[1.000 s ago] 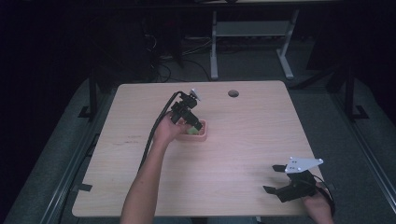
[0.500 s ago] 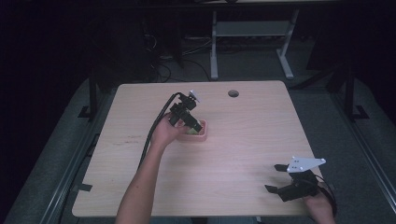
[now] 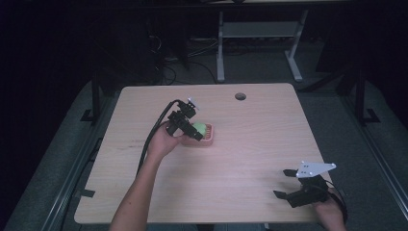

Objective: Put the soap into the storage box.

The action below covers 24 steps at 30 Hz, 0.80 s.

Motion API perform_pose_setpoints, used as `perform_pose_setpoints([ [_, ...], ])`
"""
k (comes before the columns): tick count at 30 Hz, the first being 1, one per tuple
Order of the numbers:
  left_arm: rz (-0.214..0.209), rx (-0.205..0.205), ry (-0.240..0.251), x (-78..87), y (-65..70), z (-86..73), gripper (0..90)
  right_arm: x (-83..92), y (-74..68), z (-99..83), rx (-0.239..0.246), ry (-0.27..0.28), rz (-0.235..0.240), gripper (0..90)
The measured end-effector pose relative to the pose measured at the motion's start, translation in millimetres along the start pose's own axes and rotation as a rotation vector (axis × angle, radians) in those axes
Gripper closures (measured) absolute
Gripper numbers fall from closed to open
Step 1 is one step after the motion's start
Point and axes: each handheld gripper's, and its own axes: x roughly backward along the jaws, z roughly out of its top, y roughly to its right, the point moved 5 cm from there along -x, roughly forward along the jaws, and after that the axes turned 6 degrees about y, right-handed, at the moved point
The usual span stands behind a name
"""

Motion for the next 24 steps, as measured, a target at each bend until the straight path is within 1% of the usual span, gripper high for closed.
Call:
perform_pose_setpoints([
  [1,-0.004,-0.009,-0.004,1.2,0.3,-1.1,23.1,-0.2,-0.6,0.1,-0.003,-0.002,-0.001,13.8],
  [2,-0.007,0.002,-0.001,1.5,2.0,-2.3,23.1,-0.2,-0.6,0.1,-0.003,-0.002,-0.001,13.8],
  [5,-0.008,-0.007,-0.002,2.6,4.1,-6.2,23.1,-0.3,-0.8,0.0,-0.003,-0.004,0.0,13.8],
  [6,-0.011,-0.003,-0.002,2.9,5.2,-7.5,23.1,-0.3,-0.7,0.0,-0.003,-0.004,0.0,13.8],
  [13,-0.012,-0.017,0.001,7.5,8.8,-15.3,23.0,-0.5,0.0,-0.3,-0.002,-0.001,0.0,13.7],
  [18,-0.014,-0.018,0.014,12.1,12.5,-21.8,23.0,-0.6,-0.1,-0.4,-0.001,-0.002,0.0,13.8],
  [21,-0.011,-0.029,0.011,15.5,13.7,-26.8,23.0,-0.7,-0.1,-0.5,0.0,-0.002,0.0,13.8],
  [23,-0.009,-0.024,0.021,17.7,14.6,-30.2,23.0,-0.7,0.2,-0.5,0.001,-0.002,-0.001,13.8],
  [24,-0.009,-0.026,0.019,19.2,14.4,-32.6,23.0,-0.6,0.3,-0.6,0.0,-0.002,-0.001,13.8],
])
